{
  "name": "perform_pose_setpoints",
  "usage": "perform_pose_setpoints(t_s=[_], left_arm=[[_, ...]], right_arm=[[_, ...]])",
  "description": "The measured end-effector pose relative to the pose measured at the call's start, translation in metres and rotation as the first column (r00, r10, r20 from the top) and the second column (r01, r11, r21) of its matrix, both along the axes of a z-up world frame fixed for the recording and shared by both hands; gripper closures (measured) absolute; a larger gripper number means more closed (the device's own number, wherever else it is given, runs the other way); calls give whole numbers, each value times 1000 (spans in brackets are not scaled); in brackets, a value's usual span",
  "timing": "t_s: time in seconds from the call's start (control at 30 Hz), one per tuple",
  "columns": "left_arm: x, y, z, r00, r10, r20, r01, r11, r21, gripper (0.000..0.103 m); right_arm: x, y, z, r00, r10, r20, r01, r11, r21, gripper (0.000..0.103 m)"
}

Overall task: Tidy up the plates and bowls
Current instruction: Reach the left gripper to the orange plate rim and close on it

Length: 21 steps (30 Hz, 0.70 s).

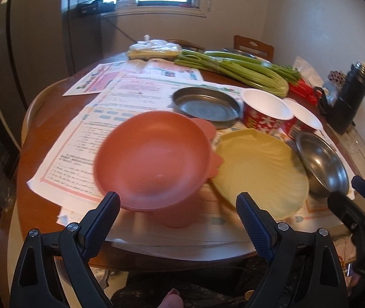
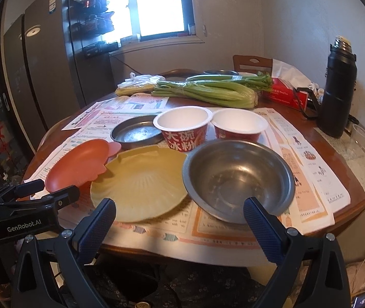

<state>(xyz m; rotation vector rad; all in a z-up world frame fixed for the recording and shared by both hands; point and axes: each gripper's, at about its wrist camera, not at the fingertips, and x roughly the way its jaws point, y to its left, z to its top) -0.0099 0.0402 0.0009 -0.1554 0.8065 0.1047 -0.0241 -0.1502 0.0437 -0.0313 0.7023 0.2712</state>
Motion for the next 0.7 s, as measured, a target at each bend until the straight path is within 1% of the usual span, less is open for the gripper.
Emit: perform_pose_setpoints(t_s=[0.13, 0.27, 0.37, 0.47, 0.53, 0.6, 0.67, 0.7], left_arm=[[0, 21, 0, 999, 45, 0, -45, 999, -14, 11], [2, 44, -2, 995, 103, -5, -103, 995, -5, 11], [4, 65, -4, 989, 149, -9, -149, 989, -20, 11], [8, 84, -9, 982, 185, -26, -186, 981, -48, 11], [11, 93, -13, 981, 188, -42, -190, 980, -66, 11], [17, 99, -16, 980, 189, -59, -193, 978, -82, 11], [24, 103, -22, 982, 168, -83, -177, 978, -111, 11], [25, 103, -25, 983, 160, -89, -169, 979, -115, 11]], right_arm=[[14, 15, 4, 998, 58, -12, -58, 998, -3, 3], [29, 41, 13, 991, 135, 1, -135, 991, -26, 3], [42, 61, 14, 981, 194, -23, -194, 981, -6, 4], [56, 84, 10, 971, 234, -52, -236, 971, -26, 5], [65, 98, 6, 964, 256, -66, -260, 964, -51, 6], [75, 111, -1, 960, 266, -91, -273, 959, -79, 10], [85, 121, -8, 951, 284, -125, -295, 953, -76, 14], [93, 125, -13, 948, 284, -146, -297, 952, -71, 15]])
